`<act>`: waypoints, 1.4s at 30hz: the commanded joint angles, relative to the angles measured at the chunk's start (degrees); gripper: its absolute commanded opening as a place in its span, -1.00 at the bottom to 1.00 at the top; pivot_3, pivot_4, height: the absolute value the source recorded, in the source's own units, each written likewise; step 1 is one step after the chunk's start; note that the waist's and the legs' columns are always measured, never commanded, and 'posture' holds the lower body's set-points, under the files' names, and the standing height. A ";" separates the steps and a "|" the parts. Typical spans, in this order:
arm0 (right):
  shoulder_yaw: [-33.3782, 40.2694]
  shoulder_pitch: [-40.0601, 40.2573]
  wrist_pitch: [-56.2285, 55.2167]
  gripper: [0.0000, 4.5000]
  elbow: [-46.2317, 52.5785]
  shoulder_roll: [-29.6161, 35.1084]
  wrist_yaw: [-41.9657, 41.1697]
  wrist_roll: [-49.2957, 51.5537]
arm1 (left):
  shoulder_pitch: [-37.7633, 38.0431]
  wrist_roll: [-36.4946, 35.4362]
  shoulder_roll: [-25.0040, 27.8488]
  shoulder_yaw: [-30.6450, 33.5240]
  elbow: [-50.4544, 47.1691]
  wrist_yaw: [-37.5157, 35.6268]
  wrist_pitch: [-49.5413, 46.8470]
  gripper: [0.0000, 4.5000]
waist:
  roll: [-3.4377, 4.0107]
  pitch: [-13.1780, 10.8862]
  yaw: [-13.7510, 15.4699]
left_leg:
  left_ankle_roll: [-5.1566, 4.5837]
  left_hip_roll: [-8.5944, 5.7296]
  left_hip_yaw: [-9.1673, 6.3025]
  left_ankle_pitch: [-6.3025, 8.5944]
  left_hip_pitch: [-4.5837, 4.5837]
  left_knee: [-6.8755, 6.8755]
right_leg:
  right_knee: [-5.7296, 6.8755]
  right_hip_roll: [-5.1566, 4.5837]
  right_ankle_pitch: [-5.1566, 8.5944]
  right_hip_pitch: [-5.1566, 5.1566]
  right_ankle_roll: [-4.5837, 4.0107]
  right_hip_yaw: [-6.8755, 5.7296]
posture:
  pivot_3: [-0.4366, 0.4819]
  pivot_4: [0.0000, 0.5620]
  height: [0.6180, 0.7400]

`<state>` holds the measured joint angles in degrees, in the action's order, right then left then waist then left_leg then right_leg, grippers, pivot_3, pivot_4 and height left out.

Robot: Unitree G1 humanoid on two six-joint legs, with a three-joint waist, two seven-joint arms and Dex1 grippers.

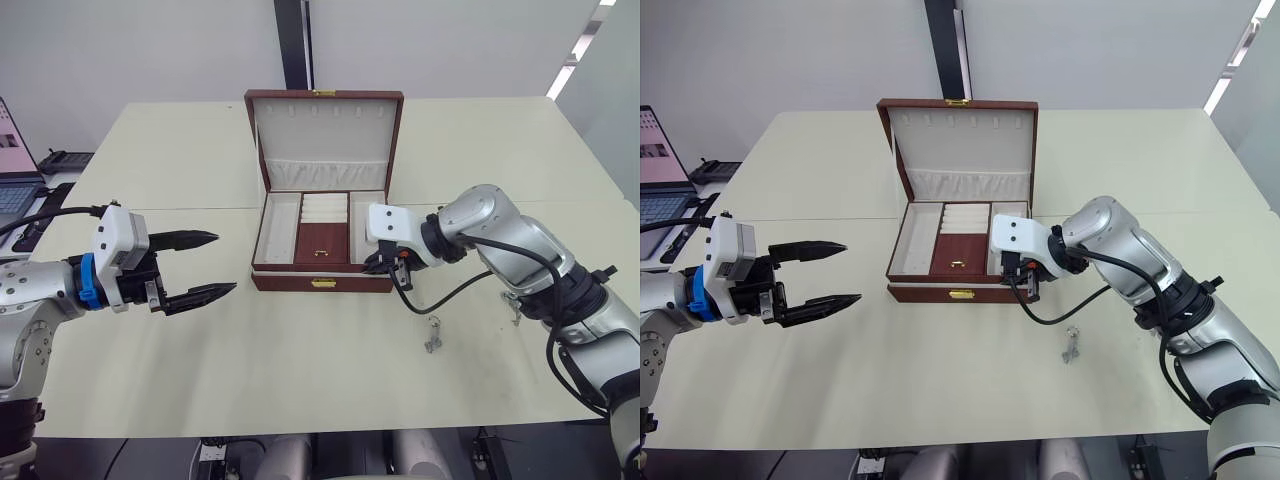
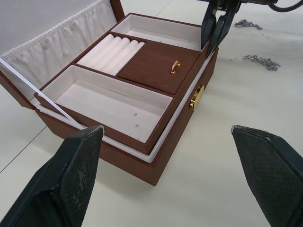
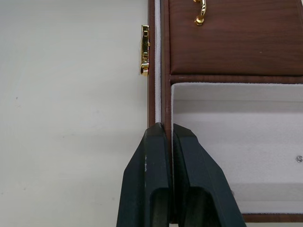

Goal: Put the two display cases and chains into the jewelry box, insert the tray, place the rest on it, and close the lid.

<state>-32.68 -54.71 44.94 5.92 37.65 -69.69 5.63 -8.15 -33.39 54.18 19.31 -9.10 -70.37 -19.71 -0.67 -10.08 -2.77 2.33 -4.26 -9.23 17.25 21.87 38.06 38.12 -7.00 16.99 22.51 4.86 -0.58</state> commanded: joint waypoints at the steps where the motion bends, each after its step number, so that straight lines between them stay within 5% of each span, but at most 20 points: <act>1: 0.92 -0.85 -1.12 -0.99 0.99 -0.01 -1.16 -0.01 | -0.49 -0.73 0.02 0.27 -1.80 0.47 -0.22 1.00 | 0.00 0.00 -0.11 | 0.00 0.00 0.00 0.00 0.00 0.00 | 0.00 0.00 0.00 0.00 0.00 0.00 | -0.05 -0.47 1.00; 3: 1.59 -1.13 -0.65 -0.99 0.64 0.09 -1.27 0.33 | -0.41 -0.77 -0.12 0.12 -2.03 0.47 -0.17 1.00 | 0.00 0.00 -0.15 | 0.00 0.00 0.00 0.00 0.00 0.00 | -0.01 -0.01 0.00 0.01 0.00 0.00 | -0.05 -0.47 1.00; 4: 2.25 -1.53 -0.46 -0.75 0.30 0.25 -1.59 0.77 | -0.42 -0.76 -0.19 0.06 -2.09 0.49 -0.10 1.00 | 0.00 0.00 -0.15 | 0.00 0.00 0.00 0.00 0.00 0.00 | -0.01 -0.01 0.00 0.01 0.00 0.00 | -0.05 -0.47 1.00; 11: 8.59 -5.23 -0.01 0.06 -2.92 -2.24 -1.17 4.72 | -0.45 -0.99 -0.56 0.14 -2.19 0.83 -0.04 1.00 | 0.00 0.00 -0.14 | 0.02 0.00 0.01 -0.01 -0.01 0.02 | 0.04 0.00 -0.01 0.01 -0.02 0.01 | -0.05 -0.47 1.00; 14: 11.65 -5.36 -3.96 0.06 -6.34 -7.14 4.02 4.25 | -0.60 -1.45 -0.86 0.18 -2.34 1.28 -0.16 1.00 | 0.00 0.02 -0.42 | 0.04 0.01 0.01 -0.02 -0.03 0.01 | 0.05 0.05 -0.04 0.01 -0.06 0.01 | -0.05 -0.47 1.00; 23: 11.28 -3.81 -13.72 -0.97 -16.84 -15.23 11.96 -0.03 | -1.24 -2.09 -1.58 -0.28 -3.27 2.18 -1.16 1.00 | -0.01 0.03 -0.51 | 0.08 0.00 0.02 -0.05 -0.01 0.03 | 0.31 -0.03 -0.05 0.16 -0.08 0.04 | -0.05 -0.47 1.00; 42: 5.01 0.27 -13.63 -0.97 -24.67 -17.85 12.26 -8.00 | -1.31 -2.89 -3.16 -1.87 -7.79 5.99 -3.94 1.00 | -0.03 0.12 -0.67 | 0.16 0.01 0.27 -0.09 0.02 0.04 | 0.83 -0.03 -0.05 0.66 -0.09 0.11 | -0.05 -0.47 1.00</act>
<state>-25.77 -56.24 29.71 -18.03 19.40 -56.85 -0.96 -9.35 -35.39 51.16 16.85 -15.05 -64.79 -23.59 -0.70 -9.96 -3.44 2.49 -4.25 -8.96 17.16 21.89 38.09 38.94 -7.03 16.94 23.17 4.77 -0.47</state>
